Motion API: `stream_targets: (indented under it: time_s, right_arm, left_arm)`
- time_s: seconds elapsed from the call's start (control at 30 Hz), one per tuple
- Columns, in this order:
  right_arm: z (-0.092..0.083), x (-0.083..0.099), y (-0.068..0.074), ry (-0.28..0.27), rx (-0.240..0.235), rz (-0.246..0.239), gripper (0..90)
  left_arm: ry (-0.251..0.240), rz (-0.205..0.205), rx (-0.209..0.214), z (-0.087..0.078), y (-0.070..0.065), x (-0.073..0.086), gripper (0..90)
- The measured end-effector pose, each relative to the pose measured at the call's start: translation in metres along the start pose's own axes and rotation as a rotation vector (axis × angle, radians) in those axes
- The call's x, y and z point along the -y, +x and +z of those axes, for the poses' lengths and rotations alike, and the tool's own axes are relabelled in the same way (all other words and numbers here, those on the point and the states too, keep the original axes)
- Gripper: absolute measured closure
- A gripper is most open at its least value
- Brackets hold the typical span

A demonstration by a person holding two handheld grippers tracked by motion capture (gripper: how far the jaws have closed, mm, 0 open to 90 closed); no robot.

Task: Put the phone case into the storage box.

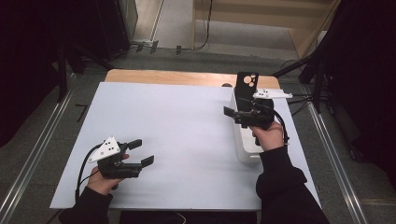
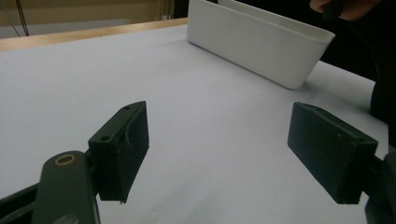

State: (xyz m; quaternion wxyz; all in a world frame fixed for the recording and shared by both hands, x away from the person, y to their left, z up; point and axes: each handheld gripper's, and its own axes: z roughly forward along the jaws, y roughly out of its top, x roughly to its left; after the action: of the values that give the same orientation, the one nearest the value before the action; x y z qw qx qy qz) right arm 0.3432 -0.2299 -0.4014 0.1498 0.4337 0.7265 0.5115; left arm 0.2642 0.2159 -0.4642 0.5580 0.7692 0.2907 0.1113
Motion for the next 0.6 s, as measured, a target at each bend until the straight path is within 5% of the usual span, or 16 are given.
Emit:
stream_targets:
  time_s: [0.6]
  right_arm:
    - [-0.003,0.019,0.022,-0.002,-0.059,-0.047,20.8]
  left_arm:
    - [0.000,-0.003,0.009,0.001,0.000,-0.001,20.6]
